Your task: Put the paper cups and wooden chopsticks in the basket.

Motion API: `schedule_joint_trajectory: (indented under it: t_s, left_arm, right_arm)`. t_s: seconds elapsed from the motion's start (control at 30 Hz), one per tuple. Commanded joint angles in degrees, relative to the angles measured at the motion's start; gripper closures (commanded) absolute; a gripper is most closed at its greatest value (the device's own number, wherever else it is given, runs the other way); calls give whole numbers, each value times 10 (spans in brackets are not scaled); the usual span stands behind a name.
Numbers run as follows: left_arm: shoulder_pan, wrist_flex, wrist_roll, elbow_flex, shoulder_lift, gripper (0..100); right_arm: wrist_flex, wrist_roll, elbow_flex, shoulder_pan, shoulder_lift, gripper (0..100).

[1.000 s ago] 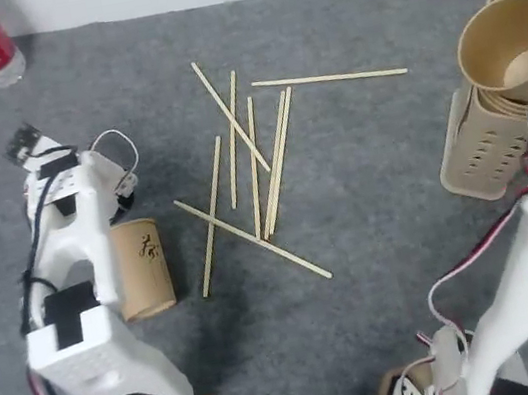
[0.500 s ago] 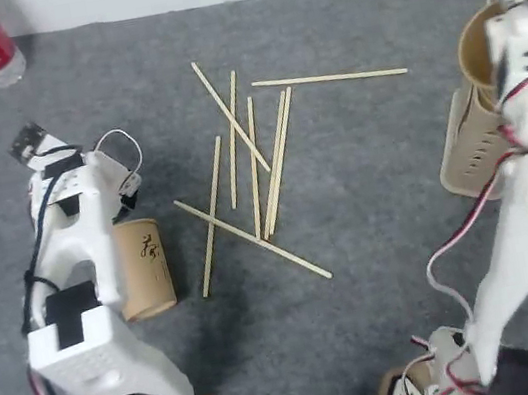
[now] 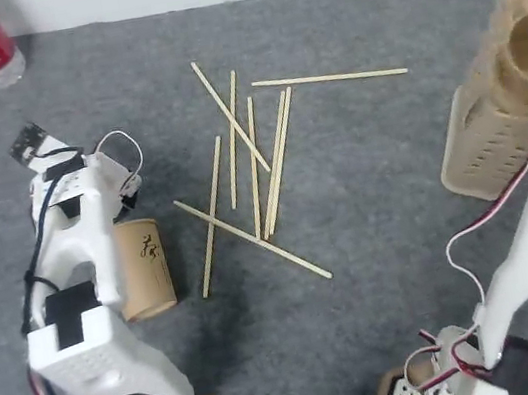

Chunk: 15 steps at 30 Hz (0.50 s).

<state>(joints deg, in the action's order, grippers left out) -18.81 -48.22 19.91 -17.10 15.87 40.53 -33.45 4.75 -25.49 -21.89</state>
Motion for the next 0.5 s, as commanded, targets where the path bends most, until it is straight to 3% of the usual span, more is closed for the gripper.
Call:
schedule_joint_trajectory:
  t_s: [0.0, 0.47]
  left_arm:
    - [5, 11, 2, 4, -18, 988]
    - [6, 11, 2, 3, -18, 987]
  right_arm:
    - [-5, -2, -5, 25, -37, 992]
    - [16, -4, -4, 48, -43, 992]
